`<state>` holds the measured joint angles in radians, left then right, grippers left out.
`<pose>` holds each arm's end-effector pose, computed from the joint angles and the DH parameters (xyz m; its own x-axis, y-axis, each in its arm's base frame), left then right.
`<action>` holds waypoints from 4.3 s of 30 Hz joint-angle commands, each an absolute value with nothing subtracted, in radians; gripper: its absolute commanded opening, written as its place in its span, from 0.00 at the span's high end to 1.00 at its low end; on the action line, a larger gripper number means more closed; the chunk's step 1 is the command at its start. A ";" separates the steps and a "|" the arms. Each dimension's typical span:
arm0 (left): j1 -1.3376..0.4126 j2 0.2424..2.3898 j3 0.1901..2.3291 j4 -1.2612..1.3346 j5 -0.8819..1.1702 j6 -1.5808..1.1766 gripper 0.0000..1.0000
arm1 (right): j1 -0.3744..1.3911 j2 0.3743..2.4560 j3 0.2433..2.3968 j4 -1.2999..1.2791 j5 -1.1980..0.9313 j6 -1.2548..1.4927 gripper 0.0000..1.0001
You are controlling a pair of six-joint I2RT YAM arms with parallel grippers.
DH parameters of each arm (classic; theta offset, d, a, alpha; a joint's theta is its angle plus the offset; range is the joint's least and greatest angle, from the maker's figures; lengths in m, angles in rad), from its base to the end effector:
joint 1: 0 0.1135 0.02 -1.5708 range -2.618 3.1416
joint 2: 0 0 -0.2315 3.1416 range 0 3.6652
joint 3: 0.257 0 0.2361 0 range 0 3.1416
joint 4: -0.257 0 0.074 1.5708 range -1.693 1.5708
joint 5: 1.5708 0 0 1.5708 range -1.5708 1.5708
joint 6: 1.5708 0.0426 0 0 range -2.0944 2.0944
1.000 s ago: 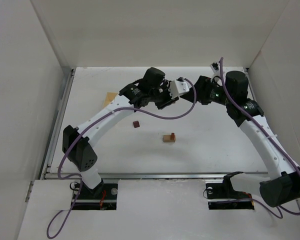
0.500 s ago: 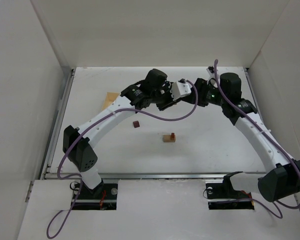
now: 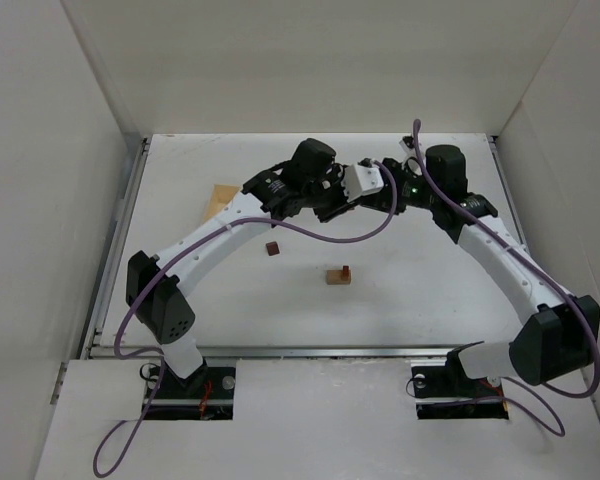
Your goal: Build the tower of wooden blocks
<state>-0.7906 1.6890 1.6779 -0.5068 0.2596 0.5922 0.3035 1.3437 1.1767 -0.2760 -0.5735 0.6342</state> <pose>0.2570 -0.2752 0.3438 0.1821 0.5829 -0.7918 0.8945 0.2361 0.3796 0.2815 0.1124 0.3132 -0.7555 0.2850 -0.5900 -0.3367 0.6036 0.7227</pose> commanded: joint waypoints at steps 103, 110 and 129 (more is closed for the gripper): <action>-0.600 1.193 1.034 -0.396 -0.442 0.063 0.01 | 0.888 1.736 1.342 -0.790 0.359 0.798 1.00; -0.600 1.203 1.034 -0.396 -0.433 0.063 0.01 | 0.888 1.746 1.342 -0.790 0.359 0.788 1.00; -0.600 1.203 1.034 -0.396 -0.423 0.063 0.01 | 0.879 1.775 1.342 -0.781 0.359 0.779 1.00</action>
<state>-0.6044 1.2045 1.0267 -0.4080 -0.4221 0.0769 0.8845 1.7771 1.3296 -0.8066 0.3511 0.7853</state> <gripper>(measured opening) 0.989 0.243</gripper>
